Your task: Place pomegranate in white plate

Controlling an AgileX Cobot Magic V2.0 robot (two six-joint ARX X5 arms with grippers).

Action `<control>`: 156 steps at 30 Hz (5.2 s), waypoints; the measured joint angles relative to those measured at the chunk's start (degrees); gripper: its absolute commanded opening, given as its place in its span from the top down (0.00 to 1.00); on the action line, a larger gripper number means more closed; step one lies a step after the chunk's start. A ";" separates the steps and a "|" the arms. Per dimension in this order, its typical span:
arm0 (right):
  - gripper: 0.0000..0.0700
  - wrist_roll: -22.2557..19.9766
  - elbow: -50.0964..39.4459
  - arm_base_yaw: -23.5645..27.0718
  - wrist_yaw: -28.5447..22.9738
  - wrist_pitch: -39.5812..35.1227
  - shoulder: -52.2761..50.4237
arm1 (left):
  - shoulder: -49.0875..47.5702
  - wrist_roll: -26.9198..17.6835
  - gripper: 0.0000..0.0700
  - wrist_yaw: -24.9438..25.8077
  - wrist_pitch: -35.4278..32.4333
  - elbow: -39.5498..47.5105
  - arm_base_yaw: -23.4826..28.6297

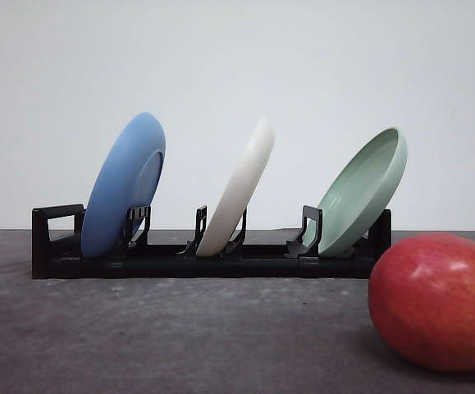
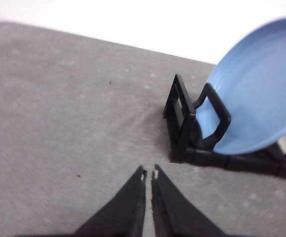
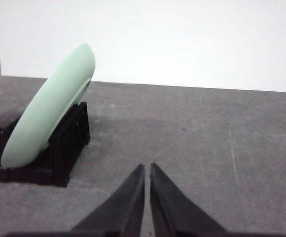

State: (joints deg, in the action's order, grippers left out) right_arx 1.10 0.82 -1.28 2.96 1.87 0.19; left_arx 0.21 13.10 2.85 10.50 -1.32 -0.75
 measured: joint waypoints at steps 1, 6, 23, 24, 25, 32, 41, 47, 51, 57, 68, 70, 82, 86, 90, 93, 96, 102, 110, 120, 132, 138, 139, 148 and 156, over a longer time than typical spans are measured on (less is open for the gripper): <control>0.98 1.25 0.00 0.00 0.00 -0.37 0.00 | 0.00 2.23 1.00 0.00 0.00 0.00 0.00; 0.99 11.11 0.00 0.00 0.00 -1.31 0.00 | 0.00 10.40 1.00 0.04 -0.54 0.09 0.00; 0.99 22.14 17.61 0.00 3.06 16.54 1.39 | 2.59 15.35 1.00 0.07 8.38 -17.38 0.00; 0.99 22.14 19.33 0.00 3.10 18.81 2.04 | 3.52 14.68 1.00 0.07 11.27 -19.40 0.00; 0.99 22.12 20.84 0.00 3.32 20.84 2.73 | 4.61 13.85 1.00 0.07 14.43 -21.61 0.00; 0.99 21.33 28.72 0.00 7.59 30.02 9.40 | 11.93 10.06 1.00 0.32 29.22 -32.24 0.00; 0.99 20.12 29.79 -0.78 14.34 31.67 19.36 | 21.98 6.51 1.00 6.52 36.73 -35.91 0.00; 0.99 16.01 29.79 -6.98 13.31 31.74 21.71 | 26.81 2.55 1.00 7.87 37.50 -35.93 -2.67; 0.99 13.18 29.79 -11.78 13.31 31.74 22.66 | 27.30 0.32 1.00 7.96 36.61 -35.93 -7.95; 0.99 11.60 29.79 -15.50 13.34 31.74 23.37 | 28.05 -2.38 1.00 8.00 36.38 -36.79 -13.46; 0.57 9.37 29.79 -15.61 13.31 30.87 23.31 | 27.98 -4.64 0.44 12.29 33.64 -37.42 -13.73; 0.57 9.22 29.79 -15.61 13.31 30.86 23.30 | 27.98 -5.03 0.44 12.41 33.64 -37.42 -13.75; 0.57 9.18 29.79 -15.61 13.35 30.86 23.30 | 31.08 -10.72 0.46 13.89 26.45 -37.55 -20.27; 0.57 9.18 29.79 -15.61 13.35 30.86 23.32 | 35.51 -13.23 0.51 12.42 22.04 -37.56 -24.62; 0.57 9.18 29.79 -15.61 13.35 30.86 23.30 | 41.89 -14.28 0.51 10.21 15.28 -37.57 -29.06; 0.57 9.18 29.79 -15.61 13.35 30.86 23.30 | 47.37 -14.71 0.50 8.40 8.40 -37.57 -32.46; 0.57 9.18 29.79 -15.61 13.35 30.86 23.30 | 52.69 -15.02 0.50 5.59 0.96 -37.76 -35.25; 0.57 9.18 29.79 -15.61 13.35 30.86 23.30 | 64.34 -15.08 0.49 0.99 -12.05 -40.42 -39.22; 0.57 9.18 29.79 -15.61 13.35 30.86 23.31 | 79.27 -16.04 0.49 -2.96 -15.90 -49.47 -41.75; 0.57 9.18 29.79 -15.61 13.35 30.86 23.31 | 93.34 -16.50 0.49 -8.44 -15.39 -60.05 -41.92; 0.57 9.18 29.79 -15.61 13.35 30.86 23.30 | 97.77 -16.42 0.67 -10.43 -15.40 -62.18 -41.92; 0.57 9.18 29.79 -15.61 13.35 30.86 23.30 | 97.77 -14.46 0.98 -10.20 -15.43 -62.18 -41.95; 0.57 9.18 29.79 -15.61 13.35 30.86 23.32 | 97.77 -14.00 0.98 -10.23 -15.41 -62.18 -42.02; 0.57 9.18 29.79 -15.61 13.35 30.86 23.30 | 97.55 -11.35 0.98 -10.49 -14.53 -62.42 -42.14; 0.57 9.18 29.79 -15.61 13.35 30.88 23.30 | 94.28 -8.13 0.98 -10.39 -13.57 -62.42 -42.15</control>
State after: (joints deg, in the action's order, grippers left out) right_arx 10.28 30.61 -16.88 16.32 32.75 23.49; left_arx 94.49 4.97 -7.54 -3.07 -63.75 -42.90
